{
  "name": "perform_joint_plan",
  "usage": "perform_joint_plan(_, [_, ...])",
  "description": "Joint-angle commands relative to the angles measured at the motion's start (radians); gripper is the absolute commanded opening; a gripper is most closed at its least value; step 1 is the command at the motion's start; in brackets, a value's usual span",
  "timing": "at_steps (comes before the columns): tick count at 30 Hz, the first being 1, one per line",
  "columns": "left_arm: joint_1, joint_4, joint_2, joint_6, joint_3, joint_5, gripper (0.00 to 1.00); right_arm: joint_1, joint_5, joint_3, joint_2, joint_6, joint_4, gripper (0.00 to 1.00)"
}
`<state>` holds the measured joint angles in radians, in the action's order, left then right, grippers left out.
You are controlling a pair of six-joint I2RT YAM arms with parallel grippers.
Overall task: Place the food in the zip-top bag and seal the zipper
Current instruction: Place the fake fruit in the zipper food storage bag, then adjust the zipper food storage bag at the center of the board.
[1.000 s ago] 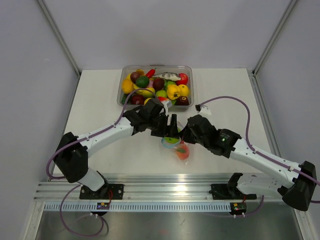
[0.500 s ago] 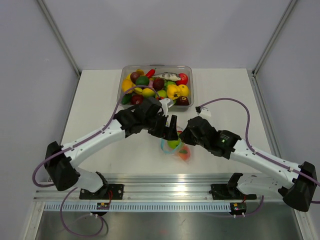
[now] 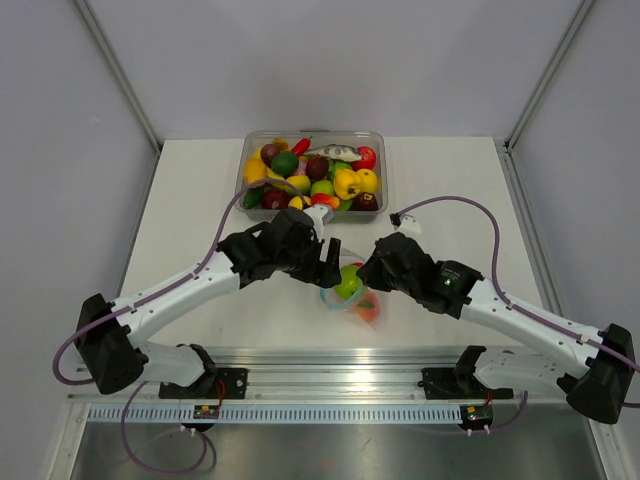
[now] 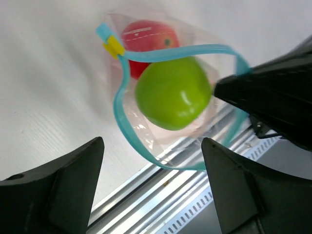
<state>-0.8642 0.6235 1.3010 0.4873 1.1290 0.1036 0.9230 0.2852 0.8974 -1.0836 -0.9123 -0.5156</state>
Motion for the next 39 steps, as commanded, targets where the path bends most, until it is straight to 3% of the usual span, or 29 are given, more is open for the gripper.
perform_joint_plan(1, [0.002, -0.129, 0.023, 0.013, -0.050, -0.077, 0.81, 0.004, -0.030, 0.009, 0.037, 0.023, 0.039, 0.00])
perform_joint_plan(10, [0.004, -0.269, 0.098, 0.057, -0.071, -0.156, 0.53, 0.005, -0.099, -0.014, 0.040, 0.062, 0.023, 0.01])
perform_joint_plan(14, [0.005, -0.277, 0.182, 0.057, -0.011, -0.140, 0.43, 0.004, -0.130, -0.018, 0.031, 0.102, -0.007, 0.01])
perform_joint_plan(15, [0.007, -0.265, 0.205, 0.063, 0.014, -0.139, 0.33, 0.004, -0.142, -0.026, 0.057, 0.124, -0.011, 0.00])
perform_joint_plan(18, [0.007, -0.239, 0.205, 0.069, 0.034, -0.137, 0.20, 0.004, -0.118, -0.031, 0.083, 0.128, -0.043, 0.01])
perform_joint_plan(19, [0.007, -0.226, 0.202, 0.076, 0.040, -0.134, 0.09, 0.004, -0.089, -0.025, 0.091, 0.131, -0.058, 0.01])
perform_joint_plan(21, [0.008, -0.182, 0.189, 0.089, 0.067, -0.119, 0.03, 0.004, -0.060, -0.012, 0.103, 0.145, -0.115, 0.02])
perform_joint_plan(26, [0.013, -0.094, 0.141, 0.125, 0.123, -0.030, 0.00, 0.004, 0.089, 0.104, 0.018, 0.223, -0.295, 0.13])
perform_joint_plan(28, [0.024, -0.075, 0.121, 0.148, 0.138, -0.002, 0.00, 0.004, 0.104, 0.142, -0.005, 0.275, -0.316, 0.22])
perform_joint_plan(30, [0.042, -0.065, 0.118, 0.177, 0.147, 0.045, 0.00, 0.004, 0.101, 0.156, -0.016, 0.306, -0.305, 0.35])
perform_joint_plan(31, [0.059, -0.071, 0.118, 0.188, 0.144, 0.059, 0.00, 0.005, 0.079, 0.158, -0.010, 0.343, -0.293, 0.54])
perform_joint_plan(34, [0.099, -0.088, 0.129, 0.241, 0.117, 0.111, 0.00, 0.017, 0.066, 0.152, 0.042, 0.360, -0.241, 0.66])
perform_joint_plan(39, [0.128, -0.162, 0.123, 0.347, 0.058, 0.157, 0.00, 0.072, 0.065, 0.117, 0.126, 0.372, -0.198, 0.74])
